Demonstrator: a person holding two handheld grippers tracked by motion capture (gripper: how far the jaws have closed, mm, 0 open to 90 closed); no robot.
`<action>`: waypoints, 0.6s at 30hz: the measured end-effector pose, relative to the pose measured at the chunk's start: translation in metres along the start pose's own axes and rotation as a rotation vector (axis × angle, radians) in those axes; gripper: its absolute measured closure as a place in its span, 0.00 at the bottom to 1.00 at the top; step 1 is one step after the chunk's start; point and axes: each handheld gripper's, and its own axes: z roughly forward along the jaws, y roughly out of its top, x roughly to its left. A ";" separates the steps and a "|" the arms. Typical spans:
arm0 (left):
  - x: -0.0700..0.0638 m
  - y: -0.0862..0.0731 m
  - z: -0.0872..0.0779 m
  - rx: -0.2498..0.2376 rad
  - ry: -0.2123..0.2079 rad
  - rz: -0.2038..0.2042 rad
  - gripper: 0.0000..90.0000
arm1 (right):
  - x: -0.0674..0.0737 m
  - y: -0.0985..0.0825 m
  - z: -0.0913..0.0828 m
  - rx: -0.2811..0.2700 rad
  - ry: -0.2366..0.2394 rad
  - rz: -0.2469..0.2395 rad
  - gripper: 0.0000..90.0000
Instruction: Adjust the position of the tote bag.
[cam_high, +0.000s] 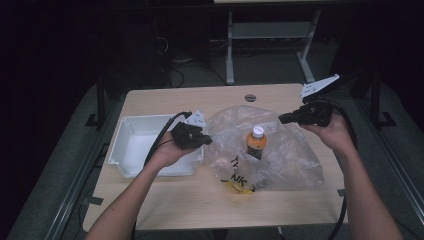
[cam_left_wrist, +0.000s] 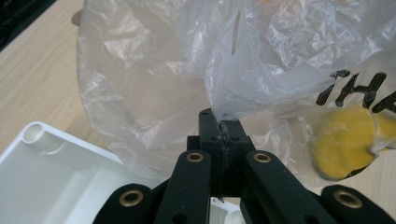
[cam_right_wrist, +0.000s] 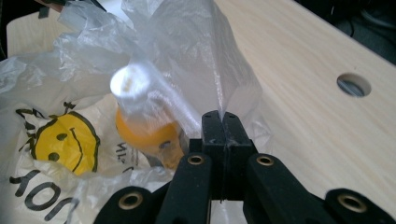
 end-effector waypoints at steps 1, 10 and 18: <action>0.000 0.000 0.001 -0.001 0.002 -0.001 1.00 | 0.000 -0.002 0.001 0.002 -0.004 0.001 1.00; -0.009 -0.008 0.015 -0.011 0.003 -0.035 1.00 | 0.002 -0.030 0.014 0.011 -0.017 0.048 1.00; -0.020 -0.011 0.027 0.017 0.011 -0.021 1.00 | 0.006 -0.046 0.029 0.029 -0.014 0.068 1.00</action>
